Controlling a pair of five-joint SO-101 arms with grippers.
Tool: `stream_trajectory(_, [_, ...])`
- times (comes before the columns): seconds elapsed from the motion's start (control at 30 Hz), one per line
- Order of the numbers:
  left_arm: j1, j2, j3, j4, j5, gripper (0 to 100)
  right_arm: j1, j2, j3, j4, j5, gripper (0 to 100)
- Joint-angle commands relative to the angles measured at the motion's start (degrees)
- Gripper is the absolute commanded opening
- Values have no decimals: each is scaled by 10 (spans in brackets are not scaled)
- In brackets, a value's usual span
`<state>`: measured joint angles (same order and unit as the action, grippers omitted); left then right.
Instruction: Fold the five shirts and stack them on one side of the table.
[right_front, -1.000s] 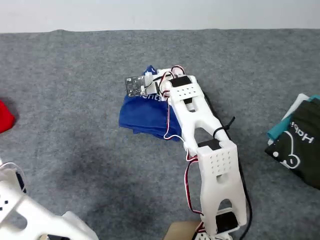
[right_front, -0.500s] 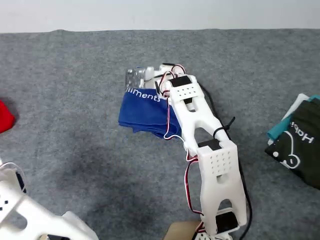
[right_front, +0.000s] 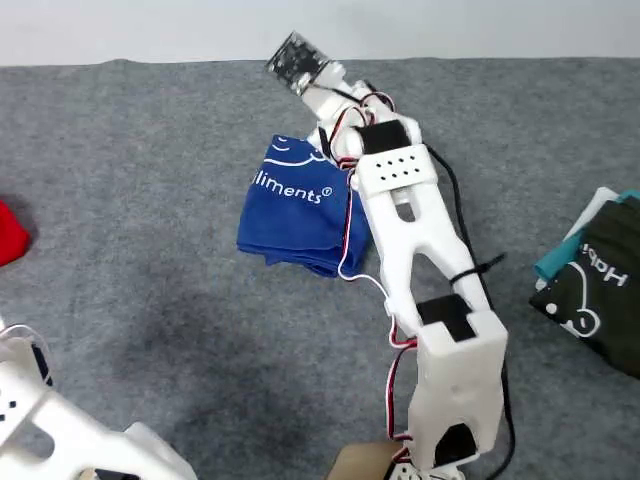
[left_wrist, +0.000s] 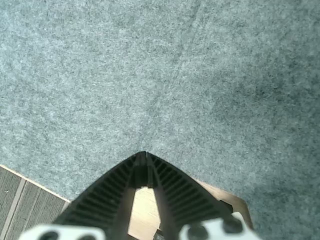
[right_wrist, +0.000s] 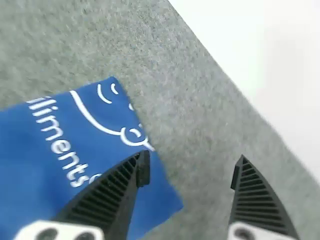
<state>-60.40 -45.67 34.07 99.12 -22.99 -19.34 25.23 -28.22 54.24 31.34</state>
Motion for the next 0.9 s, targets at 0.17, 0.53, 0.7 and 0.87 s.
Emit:
stream_trajectory(0.17, [4, -11, -2, 4, -5, 5, 15, -98, -4, 198, -234, 271])
stream_trajectory(0.53, [3, -11, 0, 5, -5, 5, 10, -66, -4, 309, -513, 273])
stream_trajectory(0.7, [3, -11, 6, 4, -5, 5, -3, -7, -4, 300, -516, 274])
stream_trajectory(0.87, [3, -11, 14, 4, -5, 5, -19, 46, -4, 239, -513, 274])
